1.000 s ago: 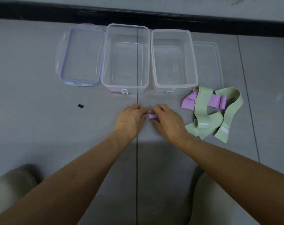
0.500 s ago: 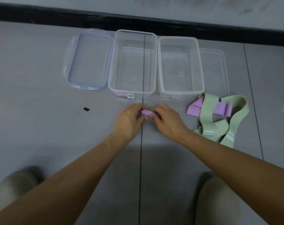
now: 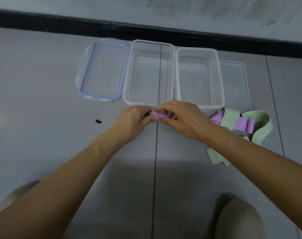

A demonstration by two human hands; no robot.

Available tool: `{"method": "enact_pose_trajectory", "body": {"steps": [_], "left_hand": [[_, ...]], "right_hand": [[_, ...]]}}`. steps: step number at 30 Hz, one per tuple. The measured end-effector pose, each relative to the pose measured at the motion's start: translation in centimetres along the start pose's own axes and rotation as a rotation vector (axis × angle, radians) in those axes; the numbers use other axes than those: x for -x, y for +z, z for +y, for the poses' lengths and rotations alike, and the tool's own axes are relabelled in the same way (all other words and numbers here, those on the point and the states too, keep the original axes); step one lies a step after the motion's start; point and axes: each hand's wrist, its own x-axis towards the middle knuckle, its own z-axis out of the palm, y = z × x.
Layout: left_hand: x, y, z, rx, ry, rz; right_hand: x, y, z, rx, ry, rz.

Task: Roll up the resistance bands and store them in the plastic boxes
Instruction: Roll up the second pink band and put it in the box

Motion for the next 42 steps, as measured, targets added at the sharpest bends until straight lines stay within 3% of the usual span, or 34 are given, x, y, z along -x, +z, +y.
{"method": "enact_pose_trajectory", "body": {"steps": [6,11,16,25,35,42], "left_hand": [[-2.3,-2.9,0.5,0.032,-0.03,0.131],[-2.7,-3.0,-0.9,-0.088,-0.08,0.321],[-2.0,-2.8,-2.0,-0.143,-0.055,0.29],[-1.5,-2.3,-2.7,-0.055,-0.13,0.267],[-1.3,-1.7,-2.6,-0.059,-0.163,0.28],[-1.1,-1.6,-2.7,-0.09,-0.163,0.29]], "right_hand": [[-4.5,-2.2,-1.3,0.102,-0.04,0.076],[-8.0,-2.7,-1.5,0.142,0.084,0.007],[-9.5,-1.8,-0.3,0.258,0.156,-0.138],[-11.3,-0.7,-0.5,0.453,0.086,-0.406],[-12.8,0.0,0.0,0.42,0.104,-0.479],[-13.4,-0.8,-0.7,0.282,0.229,-0.627]]}}
